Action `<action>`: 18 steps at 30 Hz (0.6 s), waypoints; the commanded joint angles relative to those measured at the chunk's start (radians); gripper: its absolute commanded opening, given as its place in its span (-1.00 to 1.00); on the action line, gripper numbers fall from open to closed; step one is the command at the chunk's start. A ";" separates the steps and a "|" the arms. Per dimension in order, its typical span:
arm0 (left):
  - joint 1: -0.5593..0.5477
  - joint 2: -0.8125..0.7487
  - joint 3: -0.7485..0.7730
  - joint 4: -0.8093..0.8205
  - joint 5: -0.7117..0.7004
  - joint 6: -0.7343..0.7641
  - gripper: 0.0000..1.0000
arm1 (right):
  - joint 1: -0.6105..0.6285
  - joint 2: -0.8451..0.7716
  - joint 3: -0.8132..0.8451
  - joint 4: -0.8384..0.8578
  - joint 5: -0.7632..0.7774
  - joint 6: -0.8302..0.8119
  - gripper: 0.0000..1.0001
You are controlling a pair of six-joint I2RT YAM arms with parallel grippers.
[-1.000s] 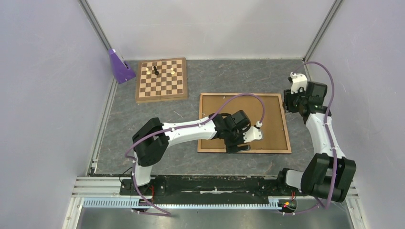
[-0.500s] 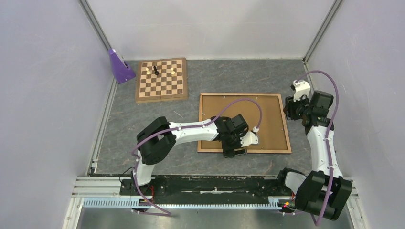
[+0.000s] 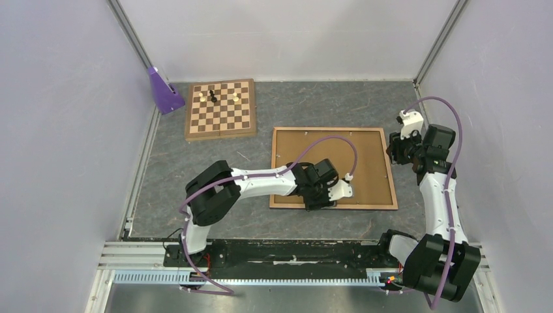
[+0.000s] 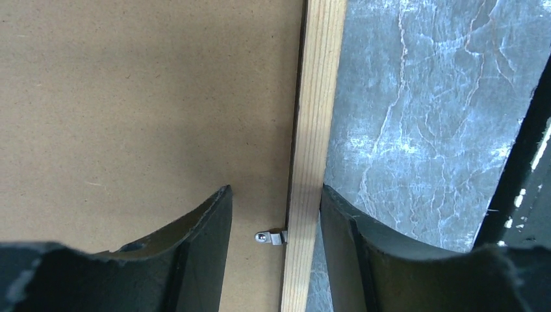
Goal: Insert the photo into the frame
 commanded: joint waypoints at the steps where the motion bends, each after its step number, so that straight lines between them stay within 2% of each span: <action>1: -0.048 -0.020 -0.076 0.044 -0.060 -0.048 0.13 | -0.009 -0.015 0.005 -0.001 -0.010 -0.013 -0.12; 10: -0.093 -0.021 -0.096 0.049 -0.114 -0.088 -0.04 | -0.016 -0.025 0.002 -0.002 -0.009 -0.013 -0.12; 15: -0.093 -0.025 -0.091 0.043 -0.120 -0.086 -0.26 | -0.024 -0.042 -0.007 0.001 -0.003 -0.022 -0.12; 18: -0.092 -0.025 -0.073 0.022 -0.108 -0.085 -0.52 | -0.029 -0.045 -0.006 0.001 -0.012 -0.019 -0.11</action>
